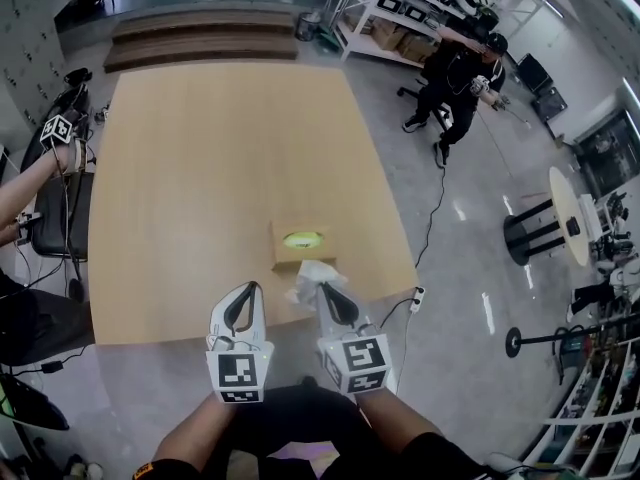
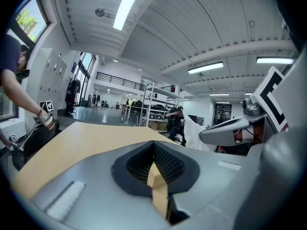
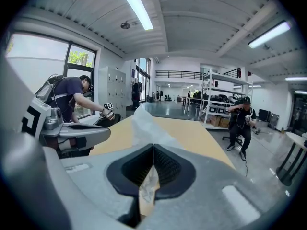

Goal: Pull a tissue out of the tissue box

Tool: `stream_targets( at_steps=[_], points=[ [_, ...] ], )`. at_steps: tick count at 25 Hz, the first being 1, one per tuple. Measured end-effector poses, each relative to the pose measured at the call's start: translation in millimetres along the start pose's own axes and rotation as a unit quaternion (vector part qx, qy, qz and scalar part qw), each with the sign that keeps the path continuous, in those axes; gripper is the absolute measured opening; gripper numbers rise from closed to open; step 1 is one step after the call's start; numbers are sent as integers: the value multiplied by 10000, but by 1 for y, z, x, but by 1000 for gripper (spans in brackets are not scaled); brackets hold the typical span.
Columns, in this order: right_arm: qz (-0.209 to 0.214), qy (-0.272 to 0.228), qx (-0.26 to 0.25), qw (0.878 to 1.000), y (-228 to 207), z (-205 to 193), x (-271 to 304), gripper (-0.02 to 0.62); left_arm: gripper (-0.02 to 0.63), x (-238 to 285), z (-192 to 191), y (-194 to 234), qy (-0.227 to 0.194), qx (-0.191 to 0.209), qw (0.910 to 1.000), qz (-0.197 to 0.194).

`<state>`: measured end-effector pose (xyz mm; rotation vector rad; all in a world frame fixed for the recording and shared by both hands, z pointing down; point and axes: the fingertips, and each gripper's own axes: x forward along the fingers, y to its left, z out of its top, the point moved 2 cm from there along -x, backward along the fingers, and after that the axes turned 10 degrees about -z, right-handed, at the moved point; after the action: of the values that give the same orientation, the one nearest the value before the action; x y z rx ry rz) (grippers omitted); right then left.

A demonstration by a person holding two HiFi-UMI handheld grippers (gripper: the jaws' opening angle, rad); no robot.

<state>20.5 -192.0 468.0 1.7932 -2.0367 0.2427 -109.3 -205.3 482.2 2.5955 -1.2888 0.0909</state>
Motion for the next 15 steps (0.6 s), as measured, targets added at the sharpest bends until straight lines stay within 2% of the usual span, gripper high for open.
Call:
stream_targets(
  at_steps=[7, 15],
  points=[
    [273, -204, 76, 9994, -24, -20, -27, -3, 18, -7, -14, -45, 61, 102, 9996, 263],
    [773, -538, 35, 9955, -70, -45, -92, -3, 18, -26, -17, -138, -9, 100, 9980, 631]
  ],
)
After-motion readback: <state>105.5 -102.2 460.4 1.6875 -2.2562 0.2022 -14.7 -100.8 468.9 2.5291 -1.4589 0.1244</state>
